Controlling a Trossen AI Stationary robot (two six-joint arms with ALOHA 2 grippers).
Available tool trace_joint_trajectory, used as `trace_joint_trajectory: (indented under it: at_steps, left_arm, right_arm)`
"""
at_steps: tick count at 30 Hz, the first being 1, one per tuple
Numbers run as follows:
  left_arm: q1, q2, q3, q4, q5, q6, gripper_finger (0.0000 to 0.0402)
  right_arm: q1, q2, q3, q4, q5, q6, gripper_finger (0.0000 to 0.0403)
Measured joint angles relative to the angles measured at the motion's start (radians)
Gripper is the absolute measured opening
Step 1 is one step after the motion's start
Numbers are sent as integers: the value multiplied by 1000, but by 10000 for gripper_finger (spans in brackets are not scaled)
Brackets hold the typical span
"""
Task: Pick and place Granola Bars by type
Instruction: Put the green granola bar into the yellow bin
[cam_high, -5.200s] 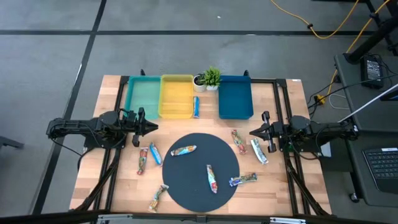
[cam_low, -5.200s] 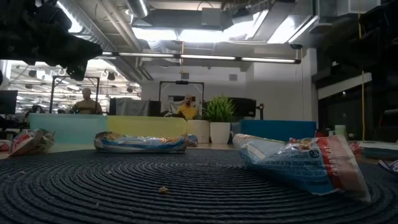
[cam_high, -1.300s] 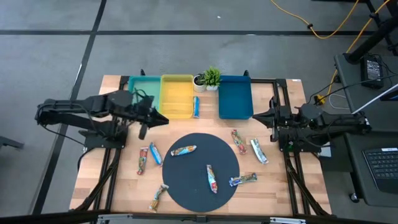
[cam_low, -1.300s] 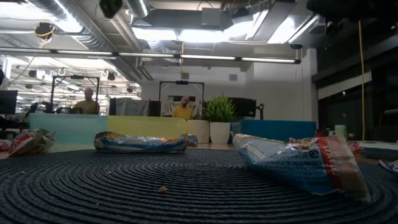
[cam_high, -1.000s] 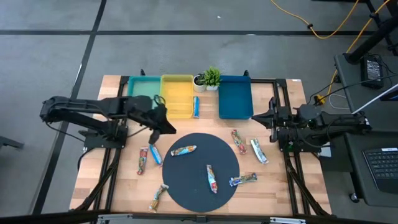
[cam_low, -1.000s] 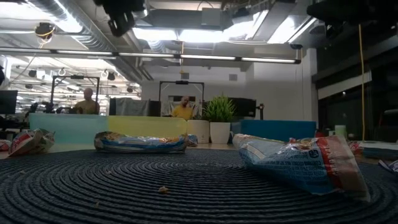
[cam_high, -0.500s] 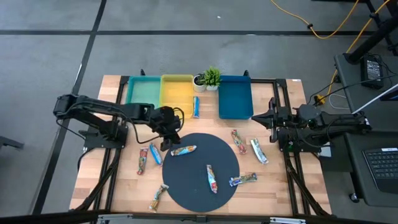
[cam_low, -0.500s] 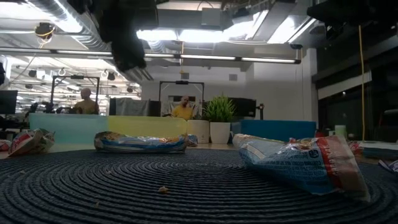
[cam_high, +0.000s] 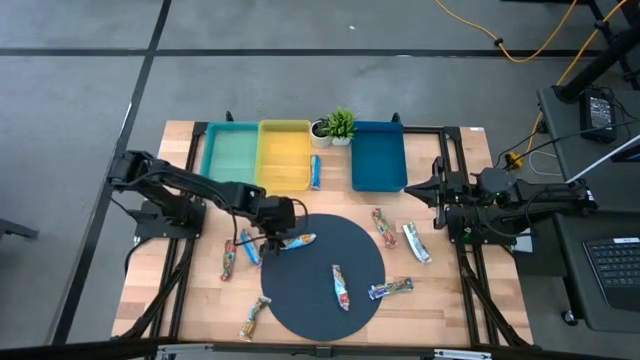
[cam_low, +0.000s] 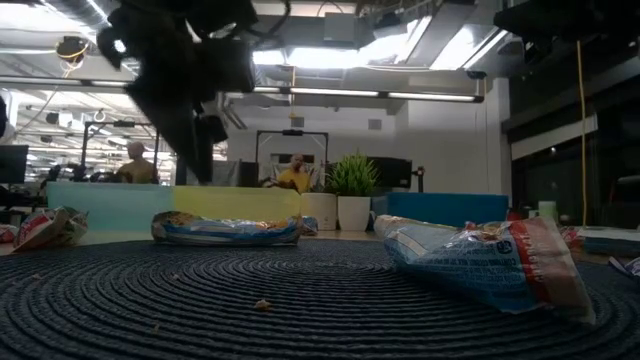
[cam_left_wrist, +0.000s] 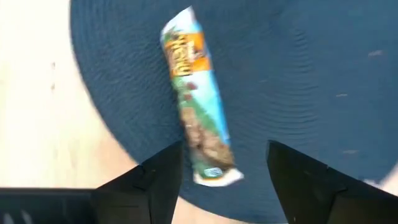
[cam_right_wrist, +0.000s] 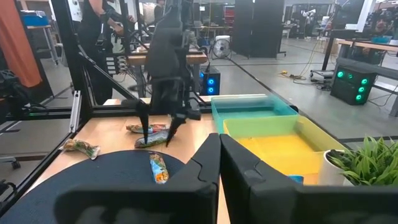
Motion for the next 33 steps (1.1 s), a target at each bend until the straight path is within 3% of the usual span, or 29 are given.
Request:
trace_joint_trajectory:
  at_steps: [6,19,33]
  left_arm:
    - [-23,69,0,5,-84,-8,219]
    - [-57,179,1,23,-70,-57,241]
    - [-56,186,1,43,-75,-91,232]
  right_arm:
    - [0,0,-1,-1,0,0,13]
    - [0,0,-1,-2,0,0,13]
    - [0,0,-1,-2,0,0,13]
